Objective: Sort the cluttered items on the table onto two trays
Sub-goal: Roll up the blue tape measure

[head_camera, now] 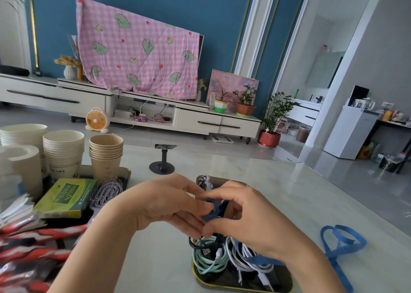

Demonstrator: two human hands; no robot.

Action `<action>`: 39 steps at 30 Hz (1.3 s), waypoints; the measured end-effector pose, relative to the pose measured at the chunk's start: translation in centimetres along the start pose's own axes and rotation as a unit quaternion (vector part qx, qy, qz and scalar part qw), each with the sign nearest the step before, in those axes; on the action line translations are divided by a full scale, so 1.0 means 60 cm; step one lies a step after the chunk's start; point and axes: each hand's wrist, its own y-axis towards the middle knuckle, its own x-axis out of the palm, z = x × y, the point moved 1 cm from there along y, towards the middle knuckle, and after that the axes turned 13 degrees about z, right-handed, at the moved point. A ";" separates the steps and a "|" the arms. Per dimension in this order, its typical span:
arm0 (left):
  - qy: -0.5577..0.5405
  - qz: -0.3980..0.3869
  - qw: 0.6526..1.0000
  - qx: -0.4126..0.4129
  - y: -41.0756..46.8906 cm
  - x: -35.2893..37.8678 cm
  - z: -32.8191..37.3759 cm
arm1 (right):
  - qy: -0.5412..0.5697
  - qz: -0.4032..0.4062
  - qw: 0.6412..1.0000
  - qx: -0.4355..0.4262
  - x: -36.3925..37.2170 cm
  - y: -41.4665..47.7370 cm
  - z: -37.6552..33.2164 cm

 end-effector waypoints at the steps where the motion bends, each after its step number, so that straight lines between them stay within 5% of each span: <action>1: -0.004 0.001 1.000 -0.003 0.001 -0.002 -0.002 | -0.003 0.000 1.000 -0.002 0.001 0.000 -0.001; 11: -0.096 0.141 0.984 0.050 0.013 0.030 0.006 | -0.172 0.164 0.971 -0.027 0.012 0.005 0.005; 18: -0.108 0.157 0.979 0.068 0.016 0.034 0.006 | -0.183 0.226 0.956 -0.035 0.020 0.004 -0.009; 24: -0.015 0.126 0.991 0.040 0.010 0.001 0.002 | -0.029 0.091 0.995 0.006 0.006 0.004 0.008; 29: 0.055 0.080 0.995 0.008 0.000 -0.012 0.000 | -0.046 0.025 0.998 -0.026 0.014 -0.001 0.003; 35: -0.091 0.159 0.981 0.057 0.010 0.009 0.004 | -0.077 0.214 0.973 -0.031 0.033 0.006 0.004; 39: -0.104 0.157 0.979 0.074 0.018 0.032 0.006 | -0.096 0.269 0.958 -0.009 0.038 0.007 0.001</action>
